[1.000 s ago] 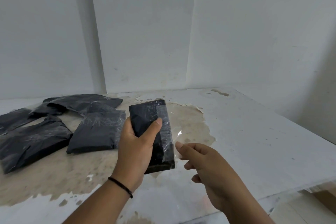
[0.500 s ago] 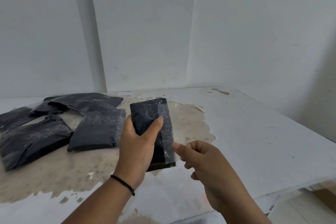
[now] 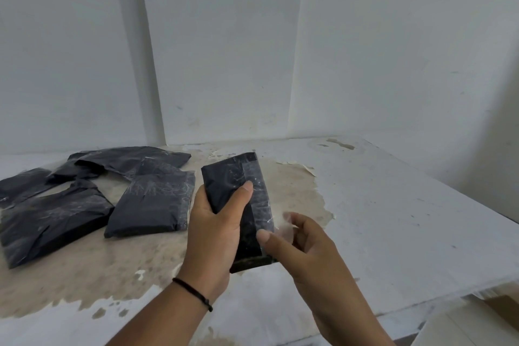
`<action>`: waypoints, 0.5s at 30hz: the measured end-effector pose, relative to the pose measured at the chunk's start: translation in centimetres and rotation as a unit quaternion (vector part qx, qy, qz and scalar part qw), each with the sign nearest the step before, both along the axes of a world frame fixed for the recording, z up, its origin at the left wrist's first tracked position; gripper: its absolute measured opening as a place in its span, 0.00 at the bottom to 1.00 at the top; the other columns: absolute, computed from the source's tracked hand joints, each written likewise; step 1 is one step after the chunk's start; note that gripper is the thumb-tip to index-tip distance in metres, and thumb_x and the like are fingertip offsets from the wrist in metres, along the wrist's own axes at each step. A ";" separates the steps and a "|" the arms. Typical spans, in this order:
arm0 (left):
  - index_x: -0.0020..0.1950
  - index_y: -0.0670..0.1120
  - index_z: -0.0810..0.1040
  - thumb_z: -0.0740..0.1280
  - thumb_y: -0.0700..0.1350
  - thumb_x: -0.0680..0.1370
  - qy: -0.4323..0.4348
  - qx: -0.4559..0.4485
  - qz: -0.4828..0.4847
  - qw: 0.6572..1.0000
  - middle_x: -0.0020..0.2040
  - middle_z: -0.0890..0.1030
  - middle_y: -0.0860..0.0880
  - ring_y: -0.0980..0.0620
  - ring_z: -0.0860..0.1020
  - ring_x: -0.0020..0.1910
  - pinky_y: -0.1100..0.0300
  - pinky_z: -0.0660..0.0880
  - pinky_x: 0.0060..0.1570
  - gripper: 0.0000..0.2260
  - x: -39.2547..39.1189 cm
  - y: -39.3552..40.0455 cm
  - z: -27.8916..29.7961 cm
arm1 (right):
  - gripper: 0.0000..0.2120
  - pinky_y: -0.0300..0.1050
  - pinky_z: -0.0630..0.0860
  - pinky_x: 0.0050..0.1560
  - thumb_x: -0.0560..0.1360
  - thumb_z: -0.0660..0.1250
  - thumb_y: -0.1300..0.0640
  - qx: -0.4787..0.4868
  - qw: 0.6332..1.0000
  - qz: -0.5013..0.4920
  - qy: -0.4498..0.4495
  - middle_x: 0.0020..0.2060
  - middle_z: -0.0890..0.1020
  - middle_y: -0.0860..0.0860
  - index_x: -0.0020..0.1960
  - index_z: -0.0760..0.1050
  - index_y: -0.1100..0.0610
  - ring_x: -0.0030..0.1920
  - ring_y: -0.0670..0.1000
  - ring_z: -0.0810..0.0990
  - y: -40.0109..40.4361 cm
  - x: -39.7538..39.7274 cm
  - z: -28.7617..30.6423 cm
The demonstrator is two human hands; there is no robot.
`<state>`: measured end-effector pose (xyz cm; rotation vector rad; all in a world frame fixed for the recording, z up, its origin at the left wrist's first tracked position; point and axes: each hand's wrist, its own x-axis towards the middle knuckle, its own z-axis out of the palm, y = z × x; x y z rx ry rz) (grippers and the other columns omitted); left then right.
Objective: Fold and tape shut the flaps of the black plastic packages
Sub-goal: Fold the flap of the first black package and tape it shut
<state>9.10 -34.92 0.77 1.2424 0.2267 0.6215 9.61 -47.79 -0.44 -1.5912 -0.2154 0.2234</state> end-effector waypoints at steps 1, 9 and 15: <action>0.52 0.55 0.79 0.73 0.49 0.71 -0.007 -0.013 -0.009 1.000 0.47 0.85 0.48 0.45 0.84 0.47 0.41 0.80 0.48 0.11 0.0 -0.2 -0.1 | 0.28 0.39 0.77 0.48 0.64 0.77 0.44 0.000 1.000 0.001 -0.004 0.47 0.84 0.48 0.60 0.70 0.45 0.48 0.44 0.83 0.2 -0.1 0.1; 0.70 0.65 0.59 0.79 0.61 0.58 -0.008 0.198 -0.088 0.976 0.70 0.68 0.57 0.56 0.66 0.71 0.54 0.65 0.69 0.46 -1.8 3.8 -1.4 | 0.24 0.25 0.69 0.45 0.71 0.72 0.53 -0.209 0.942 -0.032 -0.262 0.41 0.79 0.41 0.60 0.62 0.39 0.48 0.33 0.72 -1.8 0.9 0.6; 0.54 0.60 0.81 0.71 0.60 0.67 -0.016 0.585 -0.078 0.807 0.56 0.78 0.68 0.71 0.73 0.58 0.72 0.70 0.59 0.16 -3.0 6.7 -2.1 | 0.21 0.25 0.65 0.51 0.72 0.71 0.54 -0.348 0.834 0.066 -0.424 0.45 0.76 0.40 0.54 0.62 0.39 0.52 0.42 0.70 -3.3 1.9 -2.0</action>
